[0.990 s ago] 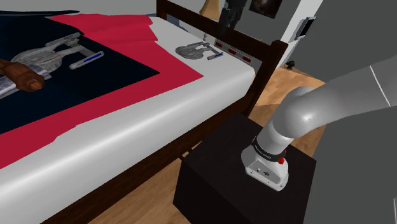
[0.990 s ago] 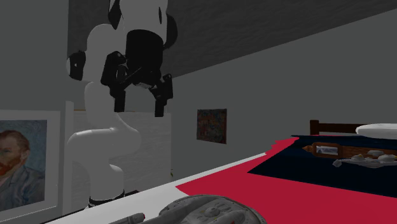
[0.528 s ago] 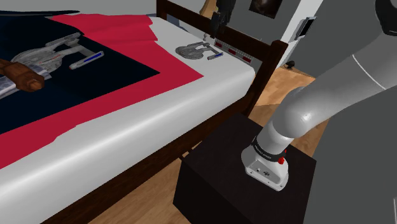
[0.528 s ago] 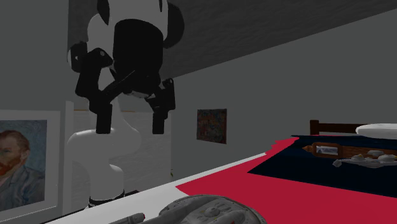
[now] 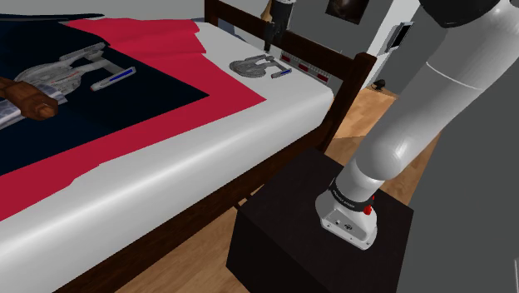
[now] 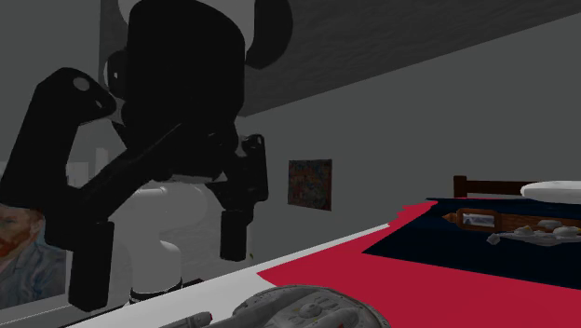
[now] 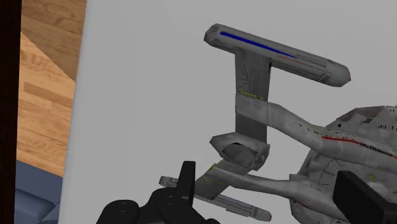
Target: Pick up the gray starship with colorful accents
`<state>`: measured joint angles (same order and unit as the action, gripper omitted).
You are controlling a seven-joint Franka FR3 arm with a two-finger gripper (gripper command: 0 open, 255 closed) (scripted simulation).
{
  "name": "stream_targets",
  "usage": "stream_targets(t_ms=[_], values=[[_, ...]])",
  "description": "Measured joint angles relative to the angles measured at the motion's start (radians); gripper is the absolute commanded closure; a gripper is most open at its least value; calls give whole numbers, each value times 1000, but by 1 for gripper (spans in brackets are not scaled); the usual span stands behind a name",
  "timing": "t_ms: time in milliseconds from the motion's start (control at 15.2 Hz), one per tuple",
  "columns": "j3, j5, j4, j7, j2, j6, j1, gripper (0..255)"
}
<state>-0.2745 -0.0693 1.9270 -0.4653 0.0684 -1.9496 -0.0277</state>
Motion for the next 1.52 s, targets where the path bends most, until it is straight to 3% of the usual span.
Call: stream_targets(t_ms=[132, 594, 660, 1518], values=[[-9, 18, -40, -27, -54, -13, -6, 0], [-11, 27, 15, -32, -86, -99, -7, 0], [-11, 26, 19, -32, -86, -104, -7, 255], [-10, 25, 1, -31, -80, -80, -7, 255]])
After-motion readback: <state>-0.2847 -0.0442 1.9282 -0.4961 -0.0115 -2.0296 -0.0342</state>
